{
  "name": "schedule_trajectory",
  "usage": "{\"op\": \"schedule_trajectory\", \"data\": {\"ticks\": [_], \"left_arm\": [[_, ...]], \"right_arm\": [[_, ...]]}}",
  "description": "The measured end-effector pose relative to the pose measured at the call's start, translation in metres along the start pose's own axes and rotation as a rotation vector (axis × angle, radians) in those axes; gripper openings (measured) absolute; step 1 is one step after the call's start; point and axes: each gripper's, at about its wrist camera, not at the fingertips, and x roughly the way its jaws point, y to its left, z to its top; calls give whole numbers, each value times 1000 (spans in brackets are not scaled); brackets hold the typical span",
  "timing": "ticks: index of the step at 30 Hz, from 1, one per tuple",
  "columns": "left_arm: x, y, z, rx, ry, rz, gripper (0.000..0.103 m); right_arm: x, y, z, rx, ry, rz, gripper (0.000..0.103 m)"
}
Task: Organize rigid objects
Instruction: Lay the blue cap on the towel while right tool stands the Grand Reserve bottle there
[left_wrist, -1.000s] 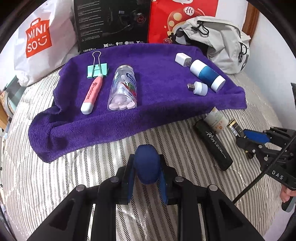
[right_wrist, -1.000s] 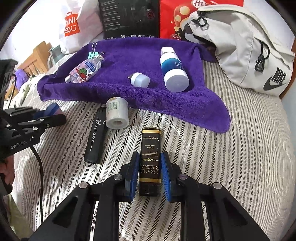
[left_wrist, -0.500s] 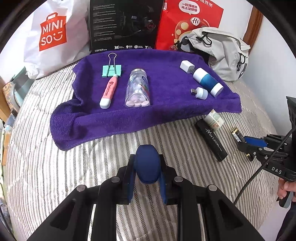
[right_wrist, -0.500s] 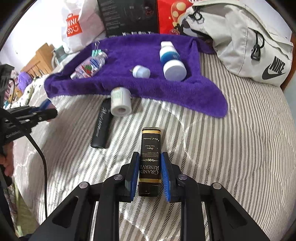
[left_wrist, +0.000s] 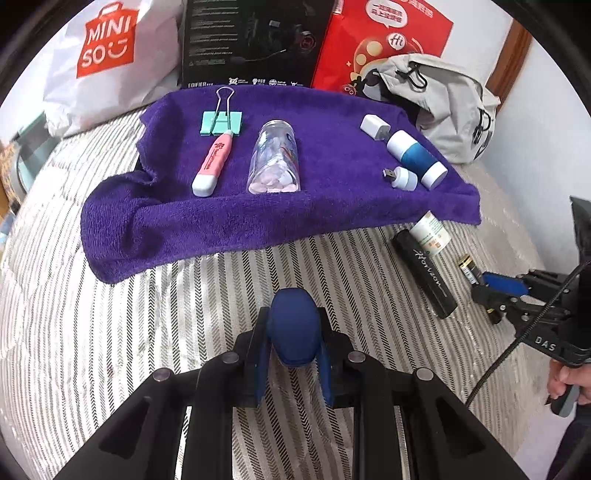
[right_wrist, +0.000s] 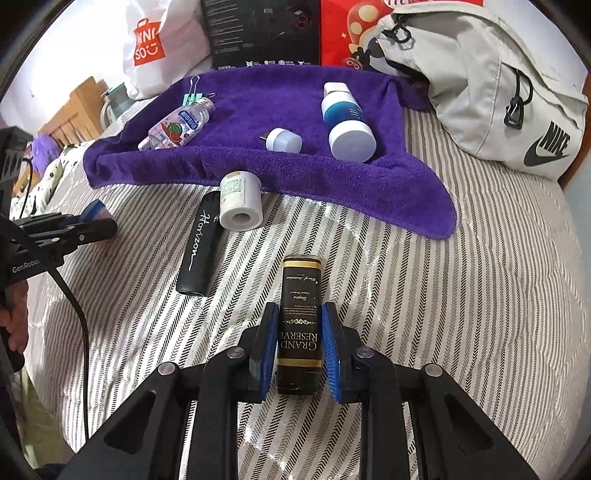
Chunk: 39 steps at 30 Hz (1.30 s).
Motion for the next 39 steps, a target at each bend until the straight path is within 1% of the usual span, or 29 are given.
{"op": "schedule_trajectory", "data": {"ticks": [5,9,13,19,23,27,35,39], "left_arm": [[-12,1,2,3,-13,-2,21],[-24,3,6,-14,-37,-5,21],[-29,8,14,-41,-53,-29,21],[-32,17,28,-46,-69,-28,21],[-31,22,40,-46,-79,-30,21],[-28,25,55,-35,-81,-23,21],[-14,38,87,-38,-82,-11,21],[-4,40,96,-35,-69,-5,21]], "right_arm": [[-6,-3,-1,21,-4,41,24],[-16,-3,1,20,-22,52,24],[-25,-2,8,13,-36,58,24],[-34,-1,22,0,-59,65,24],[-37,2,39,-13,-76,80,24],[-34,5,62,-27,-91,94,24],[-16,4,105,-36,-105,105,24],[-4,2,123,-41,-100,104,24]]}}
